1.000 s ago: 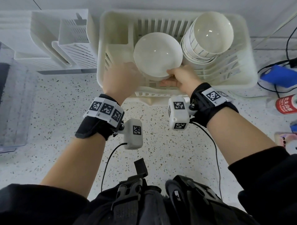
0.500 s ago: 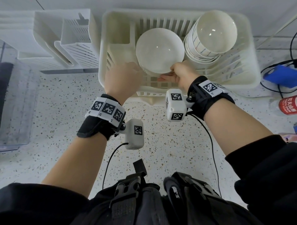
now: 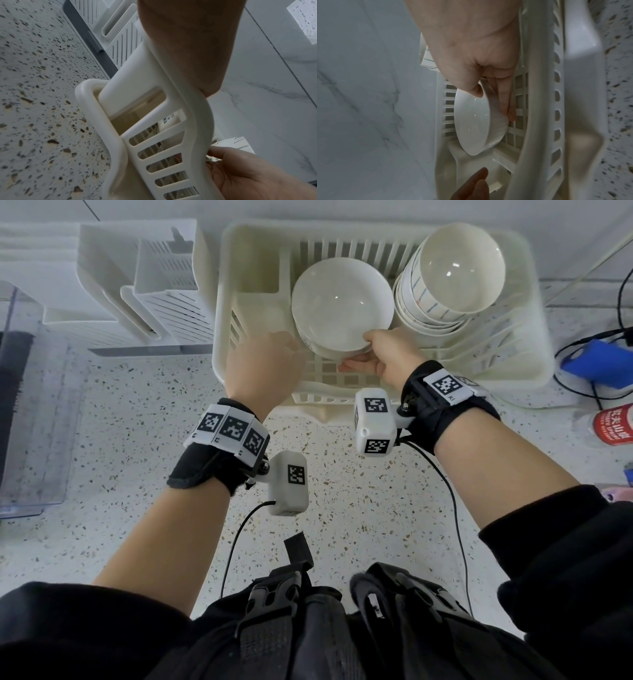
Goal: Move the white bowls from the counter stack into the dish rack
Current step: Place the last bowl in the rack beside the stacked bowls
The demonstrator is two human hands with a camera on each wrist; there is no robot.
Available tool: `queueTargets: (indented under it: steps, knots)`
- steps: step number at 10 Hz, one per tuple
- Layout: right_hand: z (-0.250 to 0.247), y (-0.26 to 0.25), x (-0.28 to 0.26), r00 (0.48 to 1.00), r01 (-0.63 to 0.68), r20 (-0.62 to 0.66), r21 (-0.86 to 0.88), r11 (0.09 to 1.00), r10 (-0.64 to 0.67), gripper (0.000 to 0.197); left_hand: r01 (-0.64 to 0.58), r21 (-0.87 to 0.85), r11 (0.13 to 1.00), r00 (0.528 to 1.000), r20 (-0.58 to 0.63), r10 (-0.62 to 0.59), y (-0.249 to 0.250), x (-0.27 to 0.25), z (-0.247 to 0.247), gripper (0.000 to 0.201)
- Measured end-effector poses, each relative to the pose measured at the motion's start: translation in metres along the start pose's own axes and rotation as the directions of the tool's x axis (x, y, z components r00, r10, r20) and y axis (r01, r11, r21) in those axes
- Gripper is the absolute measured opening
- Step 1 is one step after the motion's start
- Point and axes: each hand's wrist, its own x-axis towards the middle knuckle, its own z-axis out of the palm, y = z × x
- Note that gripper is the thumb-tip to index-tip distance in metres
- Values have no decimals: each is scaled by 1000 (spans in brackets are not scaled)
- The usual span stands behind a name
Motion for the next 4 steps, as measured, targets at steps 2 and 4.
queueTargets:
  steps: [2, 4]
  knots:
    - [-7, 8, -25, 993, 111, -43, 14, 994, -110, 30, -7, -60, 998, 998, -67, 3, 4, -11, -3, 28]
    - [-21, 16, -72, 939, 312, -137, -41, 949, -314, 19, -121, -142, 982, 989, -102, 107, 15, -36, -7, 27]
